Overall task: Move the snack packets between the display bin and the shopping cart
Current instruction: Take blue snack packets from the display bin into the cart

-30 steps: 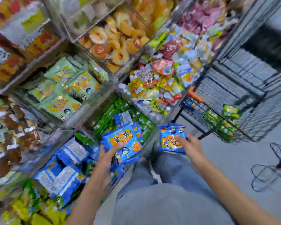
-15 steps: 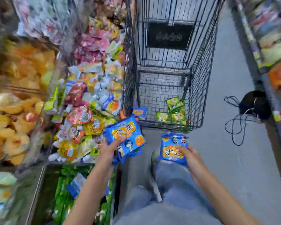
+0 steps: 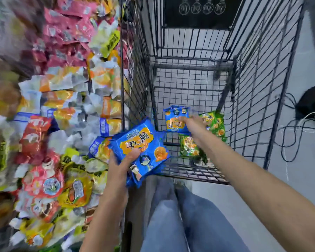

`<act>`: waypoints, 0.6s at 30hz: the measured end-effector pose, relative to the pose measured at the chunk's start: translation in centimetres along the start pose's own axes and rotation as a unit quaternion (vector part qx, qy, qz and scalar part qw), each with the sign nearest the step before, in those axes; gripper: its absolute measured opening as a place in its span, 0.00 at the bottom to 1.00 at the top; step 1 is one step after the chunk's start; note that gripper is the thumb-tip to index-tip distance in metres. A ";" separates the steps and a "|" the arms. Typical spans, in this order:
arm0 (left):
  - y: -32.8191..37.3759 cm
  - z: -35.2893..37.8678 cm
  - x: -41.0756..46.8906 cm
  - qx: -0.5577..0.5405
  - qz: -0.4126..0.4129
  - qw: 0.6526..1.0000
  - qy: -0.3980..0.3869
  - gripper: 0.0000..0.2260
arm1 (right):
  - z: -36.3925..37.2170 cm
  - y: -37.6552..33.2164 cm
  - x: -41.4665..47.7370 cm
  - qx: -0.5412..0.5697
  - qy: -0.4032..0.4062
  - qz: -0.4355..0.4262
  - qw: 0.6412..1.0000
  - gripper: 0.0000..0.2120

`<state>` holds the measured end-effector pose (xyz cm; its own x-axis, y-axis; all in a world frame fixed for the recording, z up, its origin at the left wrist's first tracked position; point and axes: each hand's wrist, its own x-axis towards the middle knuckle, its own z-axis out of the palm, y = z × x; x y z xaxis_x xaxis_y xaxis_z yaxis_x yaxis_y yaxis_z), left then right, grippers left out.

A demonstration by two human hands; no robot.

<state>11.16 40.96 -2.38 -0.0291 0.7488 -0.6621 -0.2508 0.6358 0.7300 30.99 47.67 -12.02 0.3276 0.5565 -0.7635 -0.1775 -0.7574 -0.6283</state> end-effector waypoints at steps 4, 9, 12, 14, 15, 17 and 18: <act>0.9 -2.5 1.8 0.015 0.054 0.995 0.081 0.37 | 4.7 1.8 7.0 -0.030 -0.006 0.038 0.999 0.12; 2.1 -4.3 4.0 0.004 0.048 0.995 0.084 0.28 | 8.9 4.0 11.6 -0.073 -0.024 0.074 0.994 0.15; 2.3 -4.5 4.1 0.013 0.040 0.997 0.071 0.21 | 9.8 4.6 12.1 -0.214 -0.010 0.034 0.976 0.14; 2.3 -4.6 3.8 0.011 0.033 0.997 0.069 0.22 | 9.8 4.5 12.0 -0.335 -0.010 -0.032 0.941 0.11; 2.3 -4.7 3.7 0.012 0.028 0.997 0.067 0.23 | 9.8 4.5 12.0 -0.373 -0.011 -0.054 0.926 0.13; 2.4 -4.8 3.6 0.013 0.018 0.998 0.061 0.27 | 9.8 4.7 11.7 -0.403 -0.011 -0.058 0.913 0.14; 2.4 -4.8 3.6 0.010 0.017 0.998 0.061 0.28 | 9.8 4.7 11.5 -0.414 -0.005 -0.057 0.909 0.14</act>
<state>5.79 44.28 -3.77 -0.1543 0.7424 -0.6520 -0.2281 0.6153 0.7546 24.81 53.86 -25.23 0.2916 0.6467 -0.7048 0.6166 -0.6904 -0.3784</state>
